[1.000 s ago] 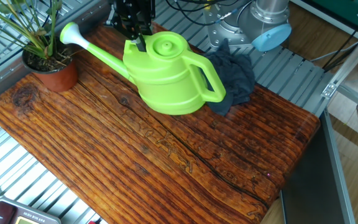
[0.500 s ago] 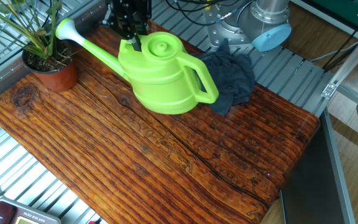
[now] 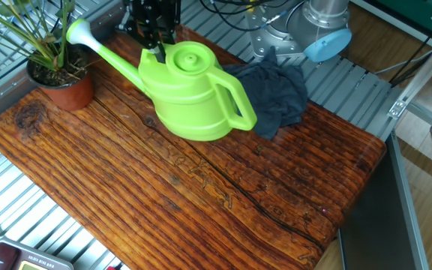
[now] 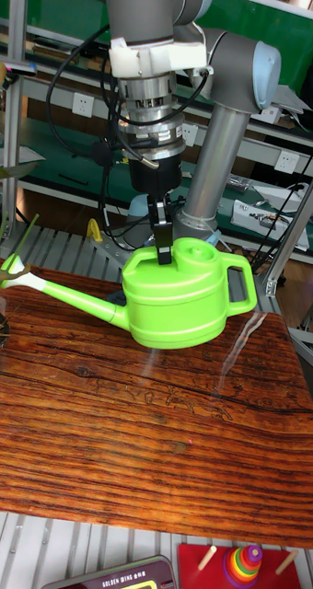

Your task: Water the plant

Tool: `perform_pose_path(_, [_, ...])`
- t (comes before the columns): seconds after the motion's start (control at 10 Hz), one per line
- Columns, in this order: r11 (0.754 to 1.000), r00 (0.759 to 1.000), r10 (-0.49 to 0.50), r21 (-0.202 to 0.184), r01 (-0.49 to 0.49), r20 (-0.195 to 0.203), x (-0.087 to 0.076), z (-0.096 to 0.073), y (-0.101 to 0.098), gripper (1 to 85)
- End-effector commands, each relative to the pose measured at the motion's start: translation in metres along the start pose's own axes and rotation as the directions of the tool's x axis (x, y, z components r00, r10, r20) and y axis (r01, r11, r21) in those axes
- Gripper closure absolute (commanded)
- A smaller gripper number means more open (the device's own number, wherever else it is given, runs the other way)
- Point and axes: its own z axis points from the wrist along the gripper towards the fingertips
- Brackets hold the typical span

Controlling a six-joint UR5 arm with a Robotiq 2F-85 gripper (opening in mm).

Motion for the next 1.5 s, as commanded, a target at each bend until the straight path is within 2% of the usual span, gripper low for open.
perform_pose_path(0.0, [1.000,1.000,-0.013,-0.002,0.013,-0.011,0.009,-0.006,-0.002,84.7])
perform_pose_path(0.3, [0.999,0.999,-0.040,-0.022,0.040,0.006,0.015,-0.014,-0.001,84.7])
perform_pose_path(0.5, [0.999,0.999,-0.035,-0.024,0.035,0.020,0.009,-0.012,0.000,84.7])
perform_pose_path(0.6, [0.999,0.998,-0.025,-0.030,0.027,0.050,0.001,-0.012,0.001,84.7])
perform_pose_path(0.8, [0.999,0.997,-0.021,-0.034,0.024,0.075,-0.004,-0.013,0.002,84.7])
perform_pose_path(1.1, [0.998,0.996,-0.038,-0.040,0.041,0.085,-0.002,-0.018,0.003,84.7])
perform_pose_path(1.4, [0.997,0.991,-0.060,-0.044,0.066,0.123,-0.005,-0.024,0.006,84.7])
